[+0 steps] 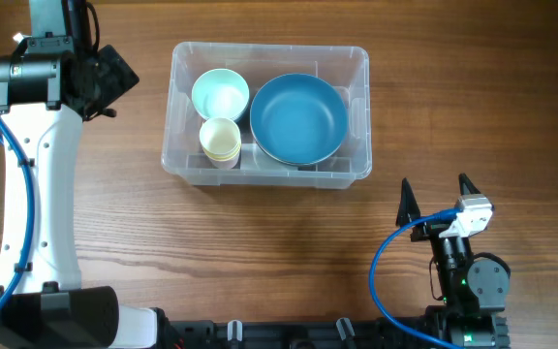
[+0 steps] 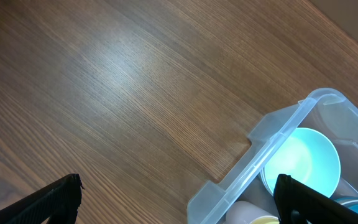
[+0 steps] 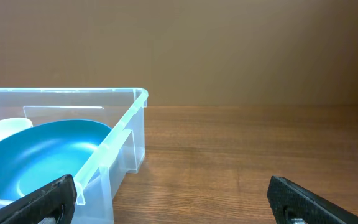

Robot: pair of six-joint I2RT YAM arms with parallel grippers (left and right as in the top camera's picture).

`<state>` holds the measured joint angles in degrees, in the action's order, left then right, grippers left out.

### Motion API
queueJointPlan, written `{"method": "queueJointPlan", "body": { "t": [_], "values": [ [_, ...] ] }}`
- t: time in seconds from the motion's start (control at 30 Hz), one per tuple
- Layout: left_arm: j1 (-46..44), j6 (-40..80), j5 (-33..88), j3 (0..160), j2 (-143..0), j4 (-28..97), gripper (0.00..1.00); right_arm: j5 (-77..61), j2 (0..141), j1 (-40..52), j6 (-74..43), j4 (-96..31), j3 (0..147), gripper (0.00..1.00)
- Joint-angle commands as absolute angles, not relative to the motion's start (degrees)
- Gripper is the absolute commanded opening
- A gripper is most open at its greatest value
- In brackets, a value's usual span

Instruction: Pack container

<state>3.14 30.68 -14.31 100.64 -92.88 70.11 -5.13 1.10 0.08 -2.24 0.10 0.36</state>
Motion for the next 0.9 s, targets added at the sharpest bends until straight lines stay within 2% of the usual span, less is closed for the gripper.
{"method": "queueJointPlan", "body": {
  "t": [0.0, 0.23, 0.37, 0.73, 0.87],
  "values": [
    [3.38, 30.41, -14.83, 101.65, -92.38, 70.11, 1.0, -5.87, 0.43, 0.36, -1.5, 0.4, 0.3, 1.0],
    [3.07, 30.41, -14.61, 101.62, -91.79, 70.08, 1.0, -5.87, 0.43, 0.36, -1.5, 0.4, 0.3, 1.0],
    [3.07, 30.41, -14.63, 101.62, -85.86, 70.08, 1.0, -5.87, 0.43, 0.36, -1.5, 0.4, 0.3, 1.0],
    [3.05, 30.41, -14.63, 101.62, -42.59, 70.11, 1.0, -5.87, 0.43, 0.36, -1.48, 0.4, 0.3, 1.0],
    [3.05, 30.41, -14.63, 101.62, -31.29, 70.15, 1.0, -5.87, 0.43, 0.36, -1.52, 0.4, 0.3, 1.0]
  ]
}}
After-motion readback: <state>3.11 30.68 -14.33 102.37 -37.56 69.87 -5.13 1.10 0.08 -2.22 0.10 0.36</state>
